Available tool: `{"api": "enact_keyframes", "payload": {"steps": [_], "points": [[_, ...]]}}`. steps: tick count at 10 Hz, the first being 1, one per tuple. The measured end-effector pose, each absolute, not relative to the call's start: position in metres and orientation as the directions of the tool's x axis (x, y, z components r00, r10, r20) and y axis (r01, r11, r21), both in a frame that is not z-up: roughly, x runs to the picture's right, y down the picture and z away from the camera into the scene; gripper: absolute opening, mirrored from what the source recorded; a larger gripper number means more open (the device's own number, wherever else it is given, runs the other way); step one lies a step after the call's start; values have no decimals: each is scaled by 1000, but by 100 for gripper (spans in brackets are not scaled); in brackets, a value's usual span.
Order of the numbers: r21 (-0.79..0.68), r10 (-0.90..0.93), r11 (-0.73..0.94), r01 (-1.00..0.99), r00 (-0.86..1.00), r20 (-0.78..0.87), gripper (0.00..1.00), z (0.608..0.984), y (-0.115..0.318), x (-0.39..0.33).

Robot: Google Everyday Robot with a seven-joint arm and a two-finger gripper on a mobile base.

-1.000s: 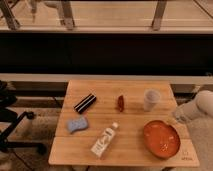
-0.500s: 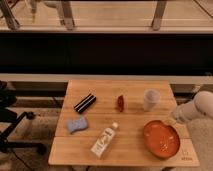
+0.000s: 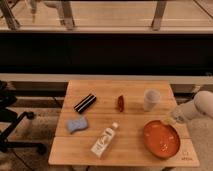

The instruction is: Push the ceramic bowl across the table

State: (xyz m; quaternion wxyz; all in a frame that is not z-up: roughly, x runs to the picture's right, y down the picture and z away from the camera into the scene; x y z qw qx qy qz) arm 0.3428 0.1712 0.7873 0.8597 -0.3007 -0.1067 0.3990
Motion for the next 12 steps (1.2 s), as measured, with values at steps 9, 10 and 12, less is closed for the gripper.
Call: {"api": "enact_keyframes", "payload": {"steps": [9, 10, 12], "points": [[-606, 775, 478, -636, 630, -49, 75, 790, 171, 348], [-607, 775, 479, -635, 630, -47, 80, 790, 170, 347], [-611, 777, 474, -634, 627, -48, 76, 791, 168, 342]]}}
